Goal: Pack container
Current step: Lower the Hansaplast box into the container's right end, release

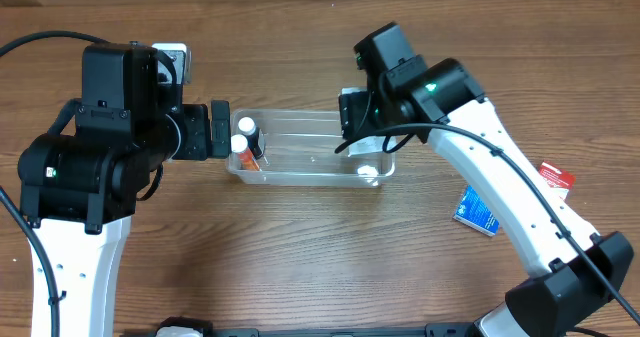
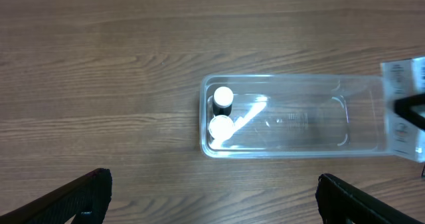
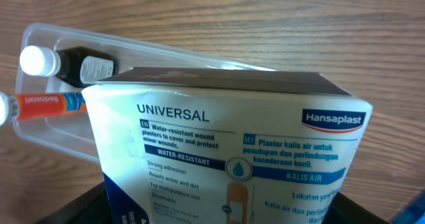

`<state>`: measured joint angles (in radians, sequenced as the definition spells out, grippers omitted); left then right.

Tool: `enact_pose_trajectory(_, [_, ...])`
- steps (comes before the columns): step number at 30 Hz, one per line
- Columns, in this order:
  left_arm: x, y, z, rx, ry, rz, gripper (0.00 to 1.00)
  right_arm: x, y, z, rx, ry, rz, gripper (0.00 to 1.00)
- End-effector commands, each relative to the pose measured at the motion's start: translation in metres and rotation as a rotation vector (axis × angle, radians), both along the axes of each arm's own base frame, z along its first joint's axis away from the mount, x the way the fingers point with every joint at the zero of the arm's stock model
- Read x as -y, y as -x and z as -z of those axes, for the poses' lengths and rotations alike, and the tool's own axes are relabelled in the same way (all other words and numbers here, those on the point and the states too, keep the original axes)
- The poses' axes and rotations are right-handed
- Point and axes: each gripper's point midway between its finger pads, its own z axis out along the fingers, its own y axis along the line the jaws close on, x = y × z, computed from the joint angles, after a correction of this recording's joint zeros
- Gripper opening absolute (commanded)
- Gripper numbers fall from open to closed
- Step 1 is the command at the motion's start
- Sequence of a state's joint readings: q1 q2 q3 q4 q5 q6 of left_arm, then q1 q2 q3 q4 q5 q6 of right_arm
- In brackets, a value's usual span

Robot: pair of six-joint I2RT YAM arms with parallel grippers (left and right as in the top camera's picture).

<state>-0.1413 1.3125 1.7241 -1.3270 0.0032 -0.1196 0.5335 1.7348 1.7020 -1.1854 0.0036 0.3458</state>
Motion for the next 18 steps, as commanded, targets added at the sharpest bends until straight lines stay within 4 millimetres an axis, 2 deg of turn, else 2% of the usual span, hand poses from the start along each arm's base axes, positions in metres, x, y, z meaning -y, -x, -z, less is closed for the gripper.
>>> enact_pose_trajectory(1, [-0.005, 0.0, 0.002, -0.01, -0.028, 0.003, 1.0, 0.004, -0.001, 0.041, -0.079, 0.031, 0.058, 0.77])
enact_pose_trajectory(2, [-0.005, 0.0, 0.002, -0.009, -0.03, 0.007, 1.0, 0.005, -0.003, 0.051, -0.094, 0.041, 0.062, 0.77])
enact_pose_trajectory(9, [-0.005, 0.0, 0.002, -0.009, -0.029, 0.006, 1.0, 0.005, -0.003, 0.091, -0.132, 0.065, 0.06, 0.78])
enact_pose_trajectory(11, [-0.005, 0.0, 0.002, -0.01, -0.029, 0.006, 1.0, 0.007, -0.001, 0.098, -0.14, 0.07, 0.06, 0.78])
enact_pose_trajectory(12, [-0.005, 0.0, 0.002, -0.01, -0.029, 0.006, 1.0, 0.008, 0.001, 0.102, -0.147, 0.075, 0.06, 0.84])
enact_pose_trajectory(15, [-0.005, 0.0, 0.002, -0.01, -0.029, 0.006, 1.0, 0.007, 0.0, 0.102, -0.145, 0.073, 0.06, 0.91])
enact_pose_trajectory(18, [-0.005, 0.0, 0.002, -0.01, -0.029, 0.006, 1.0, 0.007, 0.0, 0.102, -0.145, 0.073, 0.06, 0.92])
